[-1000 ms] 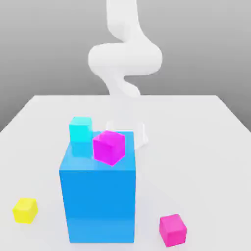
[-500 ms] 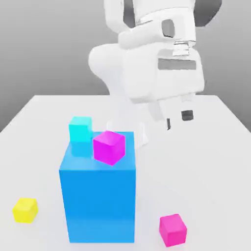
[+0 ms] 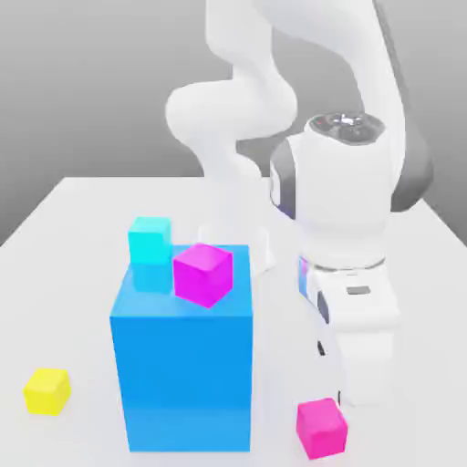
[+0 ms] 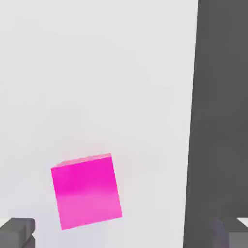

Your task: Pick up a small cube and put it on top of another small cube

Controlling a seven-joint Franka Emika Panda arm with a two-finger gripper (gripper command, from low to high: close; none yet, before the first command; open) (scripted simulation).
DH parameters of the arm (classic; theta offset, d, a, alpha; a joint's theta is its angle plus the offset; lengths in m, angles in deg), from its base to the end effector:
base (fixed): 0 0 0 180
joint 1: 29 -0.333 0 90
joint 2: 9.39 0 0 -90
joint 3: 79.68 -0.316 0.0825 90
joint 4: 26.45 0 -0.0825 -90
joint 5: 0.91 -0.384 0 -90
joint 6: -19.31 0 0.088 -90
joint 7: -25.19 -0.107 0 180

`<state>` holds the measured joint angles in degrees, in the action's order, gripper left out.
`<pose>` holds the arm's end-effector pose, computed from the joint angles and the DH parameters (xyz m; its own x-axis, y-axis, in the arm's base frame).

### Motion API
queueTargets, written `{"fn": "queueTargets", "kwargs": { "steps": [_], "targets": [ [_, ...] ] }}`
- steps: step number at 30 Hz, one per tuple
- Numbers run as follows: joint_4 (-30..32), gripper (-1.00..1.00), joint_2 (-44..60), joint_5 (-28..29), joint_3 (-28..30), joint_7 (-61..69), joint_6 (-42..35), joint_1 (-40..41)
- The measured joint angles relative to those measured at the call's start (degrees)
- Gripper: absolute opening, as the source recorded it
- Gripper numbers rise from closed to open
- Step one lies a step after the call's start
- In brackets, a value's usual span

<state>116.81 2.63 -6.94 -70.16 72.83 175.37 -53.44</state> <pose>0.4575 0.1151 0.2062 0.5402 0.8413 0.0192 0.8414 -0.5404 0.0063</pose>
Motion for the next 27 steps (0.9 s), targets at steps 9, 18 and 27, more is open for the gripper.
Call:
{"fn": "queueTargets", "kwargs": {
  "steps": [9,18,27],
  "targets": [
    [-1.77,-1.0,11.45,-2.63,-3.7,4.27,8.62,2.75],
    [0.02,-1.0,2.78,0.42,-1.5,1.86,1.68,1.09],
    [0.9,-1.0,-13.36,-2.4,-3.2,9.86,-13.23,2.55]
  ]
}}
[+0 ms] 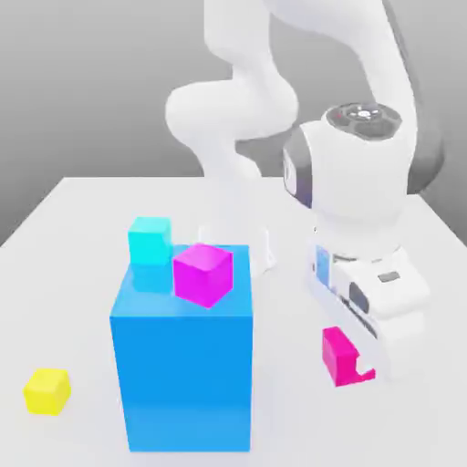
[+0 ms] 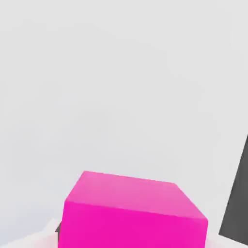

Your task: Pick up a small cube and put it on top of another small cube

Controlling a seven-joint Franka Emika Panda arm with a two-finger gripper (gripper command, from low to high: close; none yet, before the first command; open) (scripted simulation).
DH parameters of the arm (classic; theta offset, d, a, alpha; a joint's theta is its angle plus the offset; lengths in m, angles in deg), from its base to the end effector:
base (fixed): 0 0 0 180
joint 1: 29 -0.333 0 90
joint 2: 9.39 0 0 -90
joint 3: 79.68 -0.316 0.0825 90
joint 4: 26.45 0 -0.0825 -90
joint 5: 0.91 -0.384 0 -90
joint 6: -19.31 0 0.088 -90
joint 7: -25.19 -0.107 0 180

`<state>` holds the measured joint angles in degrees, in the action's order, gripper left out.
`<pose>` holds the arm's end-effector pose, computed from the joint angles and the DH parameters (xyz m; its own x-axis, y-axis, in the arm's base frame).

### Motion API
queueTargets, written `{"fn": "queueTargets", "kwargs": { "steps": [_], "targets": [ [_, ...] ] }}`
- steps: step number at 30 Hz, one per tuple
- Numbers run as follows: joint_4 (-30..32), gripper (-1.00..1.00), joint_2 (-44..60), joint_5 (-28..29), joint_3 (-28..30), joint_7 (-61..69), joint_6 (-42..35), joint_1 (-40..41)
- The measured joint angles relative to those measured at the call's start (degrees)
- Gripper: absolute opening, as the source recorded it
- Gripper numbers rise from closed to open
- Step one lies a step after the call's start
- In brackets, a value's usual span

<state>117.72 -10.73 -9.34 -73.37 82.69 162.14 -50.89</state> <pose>0.4440 0.1231 0.2876 0.4017 0.9128 0.0738 0.9155 -0.3986 -0.0537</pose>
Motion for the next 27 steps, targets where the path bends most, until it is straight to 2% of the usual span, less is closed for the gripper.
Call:
{"fn": "queueTargets", "kwargs": {
  "steps": [4,18,20,23,24,27],
  "targets": [
    [0.5,-1.0,-8.36,3.74,1.01,3.23,-7.25,1.52],
    [2.74,-1.0,-35.97,21.23,12.84,26.14,-31.84,14.55],
    [4.34,-1.0,-36.07,22.31,14.54,27.83,-30.46,15.27],
    [8.79,-1.0,-34.01,23.46,16.24,28.29,-24.02,15.75],
    [9.74,1.0,-33.55,23.7,16.61,28.29,-22.6,15.77],
    [9.74,1.0,-33.55,23.71,16.61,28.29,-22.61,15.77]
  ]
}}
